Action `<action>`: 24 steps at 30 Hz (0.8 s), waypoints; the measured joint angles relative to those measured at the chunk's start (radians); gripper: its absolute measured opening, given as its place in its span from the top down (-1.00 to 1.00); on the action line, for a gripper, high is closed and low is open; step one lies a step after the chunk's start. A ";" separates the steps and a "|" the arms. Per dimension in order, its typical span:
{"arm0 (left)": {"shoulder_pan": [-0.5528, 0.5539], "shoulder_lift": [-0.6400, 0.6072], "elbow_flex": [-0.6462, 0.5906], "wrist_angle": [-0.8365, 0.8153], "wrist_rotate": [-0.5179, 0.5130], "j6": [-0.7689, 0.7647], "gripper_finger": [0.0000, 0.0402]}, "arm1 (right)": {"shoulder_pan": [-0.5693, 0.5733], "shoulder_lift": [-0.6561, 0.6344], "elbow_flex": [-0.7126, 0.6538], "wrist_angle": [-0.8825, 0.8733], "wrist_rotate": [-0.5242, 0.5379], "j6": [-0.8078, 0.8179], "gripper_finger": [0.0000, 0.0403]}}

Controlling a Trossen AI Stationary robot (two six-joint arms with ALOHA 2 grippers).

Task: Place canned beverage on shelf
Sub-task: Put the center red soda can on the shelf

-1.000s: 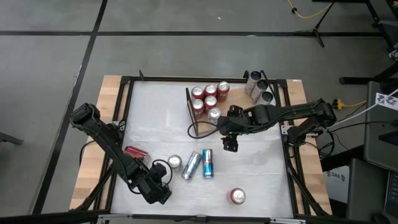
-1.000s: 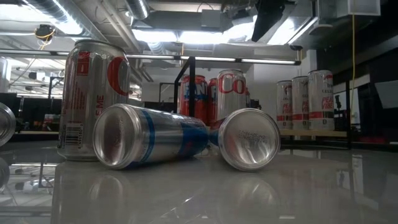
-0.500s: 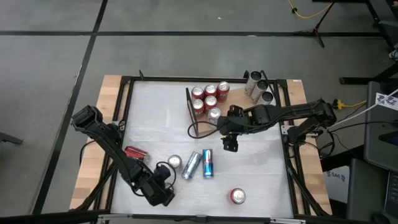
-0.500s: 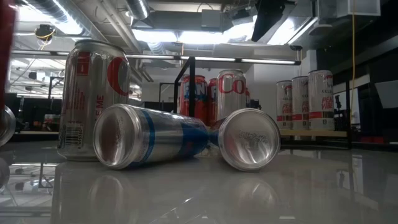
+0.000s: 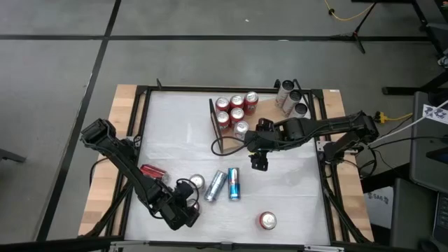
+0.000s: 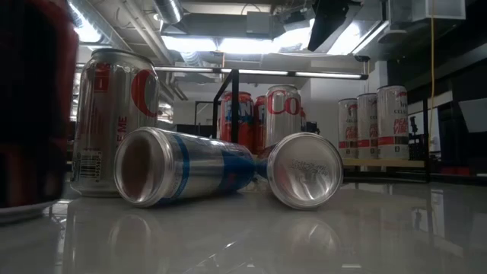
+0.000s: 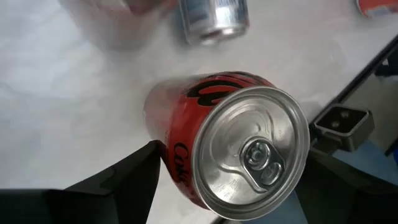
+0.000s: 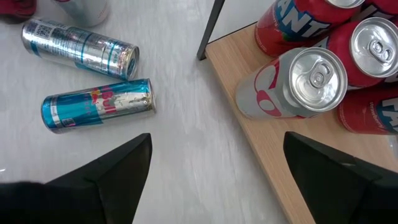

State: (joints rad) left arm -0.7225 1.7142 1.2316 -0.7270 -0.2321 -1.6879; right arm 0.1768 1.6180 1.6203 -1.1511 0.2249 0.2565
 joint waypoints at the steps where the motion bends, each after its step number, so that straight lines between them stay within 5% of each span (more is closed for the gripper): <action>1: 0.003 0.000 0.000 -0.005 -0.007 0.008 -0.50 | 0.000 0.000 0.000 0.000 0.000 0.000 -0.76; 11: 0.035 0.000 0.000 -0.047 -0.030 0.158 -0.50 | 0.000 0.000 0.000 0.000 0.000 0.000 -0.76; 24: 0.041 0.002 -0.004 -0.040 -0.080 0.676 -0.51 | 0.000 0.000 0.000 -0.002 -0.001 -0.004 -0.76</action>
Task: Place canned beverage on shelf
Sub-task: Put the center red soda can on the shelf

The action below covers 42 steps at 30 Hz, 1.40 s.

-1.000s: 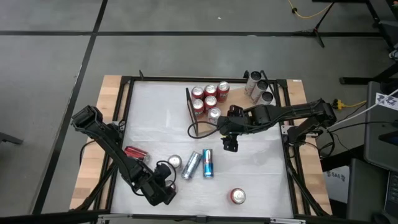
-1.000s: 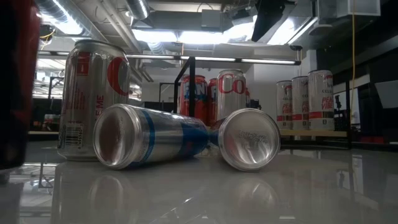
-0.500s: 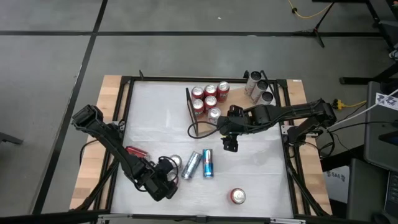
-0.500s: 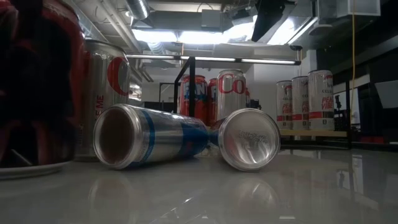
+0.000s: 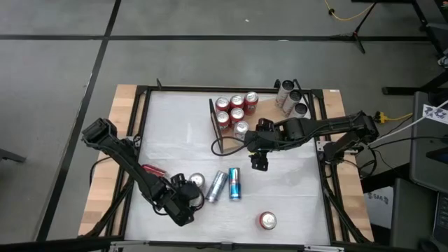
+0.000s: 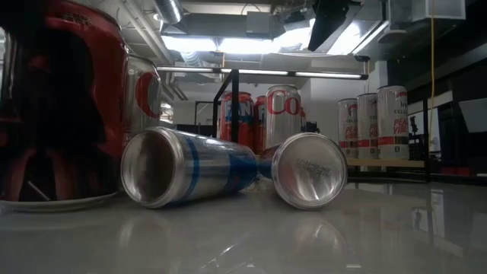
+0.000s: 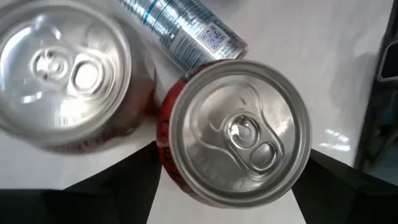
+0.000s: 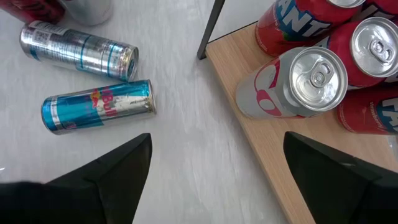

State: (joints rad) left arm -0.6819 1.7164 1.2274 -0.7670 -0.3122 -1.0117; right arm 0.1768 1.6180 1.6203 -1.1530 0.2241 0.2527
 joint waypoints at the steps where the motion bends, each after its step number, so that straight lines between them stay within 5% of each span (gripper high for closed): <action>1: 0.000 0.001 0.000 0.007 -0.001 0.026 -0.51 | 0.000 0.000 0.000 0.000 0.000 0.000 -0.76; 11: 0.000 0.002 0.000 0.045 -0.028 0.261 -0.51 | 0.000 0.000 0.000 0.000 -0.003 0.000 -0.76; 35: 0.004 0.001 0.002 0.053 -0.014 0.262 -0.52 | 0.000 0.000 0.000 0.000 0.000 0.000 -0.76; 42: 0.004 0.001 0.002 0.051 -0.011 0.213 -0.72 | 0.000 0.000 0.000 0.000 0.001 0.000 -0.76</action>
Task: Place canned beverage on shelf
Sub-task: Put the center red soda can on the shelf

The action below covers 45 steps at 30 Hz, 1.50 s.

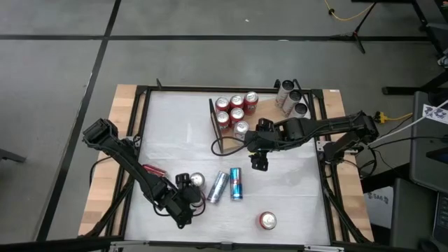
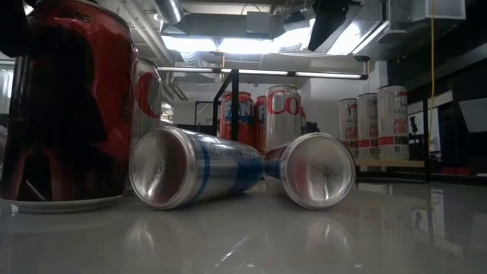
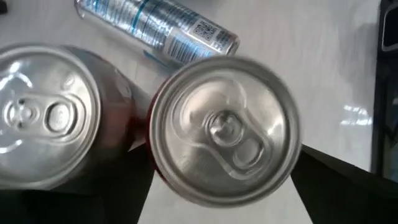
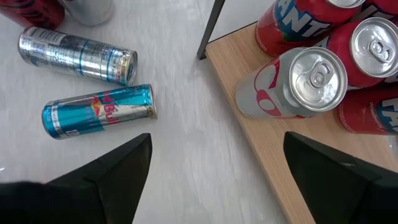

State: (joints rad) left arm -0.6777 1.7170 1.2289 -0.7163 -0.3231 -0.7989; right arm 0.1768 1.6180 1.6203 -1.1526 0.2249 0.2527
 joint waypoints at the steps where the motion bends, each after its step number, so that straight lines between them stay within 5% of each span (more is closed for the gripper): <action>1: 0.000 0.000 0.000 0.000 0.000 -0.022 -0.75 | 0.000 0.000 0.000 0.000 0.000 0.000 -0.76; 10: -0.001 0.000 0.000 -0.001 0.184 -0.237 -0.84 | 0.000 0.000 0.000 0.000 0.000 0.000 -0.76; 18: 0.000 0.000 0.000 -0.001 0.296 -0.660 -0.82 | 0.000 0.000 0.000 0.000 0.000 0.000 -0.76; 23: -0.001 -0.001 0.000 0.033 0.396 -0.793 -0.82 | 0.000 0.000 0.000 0.000 -0.001 0.000 -0.76; 45: 0.025 -0.001 0.021 0.154 0.314 -1.267 -0.82 | 0.000 0.000 0.000 0.000 -0.005 -0.001 -0.76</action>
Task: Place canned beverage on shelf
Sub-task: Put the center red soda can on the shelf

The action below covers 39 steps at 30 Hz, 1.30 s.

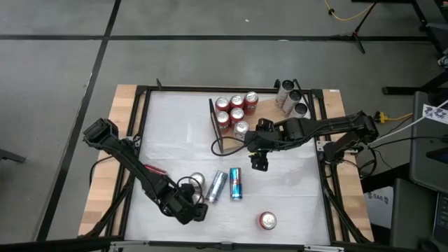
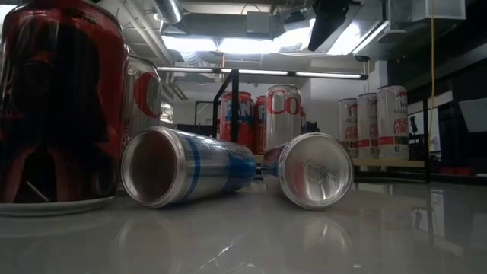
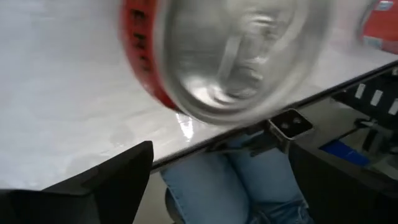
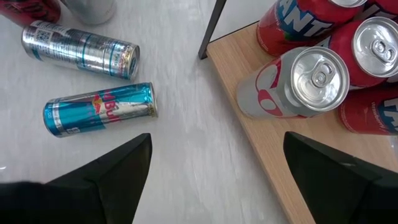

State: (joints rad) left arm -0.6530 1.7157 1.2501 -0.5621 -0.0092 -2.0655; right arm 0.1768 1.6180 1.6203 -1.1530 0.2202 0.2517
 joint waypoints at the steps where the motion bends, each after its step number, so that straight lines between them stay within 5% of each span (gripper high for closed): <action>1: 0.005 0.000 0.012 -0.010 0.000 0.004 -0.82 | 0.000 0.000 0.000 0.000 0.000 -0.003 -0.76; 11: 0.055 -0.002 0.172 -0.306 -0.001 0.016 -0.82 | 0.000 0.000 0.000 0.000 0.005 -0.050 -0.76; 30: 0.105 0.020 0.176 -0.376 -0.083 0.028 -0.82 | 0.000 0.000 0.000 0.000 0.004 -0.050 -0.76; 39: 0.105 0.101 0.176 -0.362 -0.038 0.052 -0.82 | 0.000 0.000 0.000 0.000 0.004 -0.051 -0.76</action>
State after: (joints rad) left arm -0.5480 1.8164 1.4261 -0.9237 -0.0472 -2.0135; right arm 0.1768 1.6180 1.6203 -1.1534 0.2241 0.2008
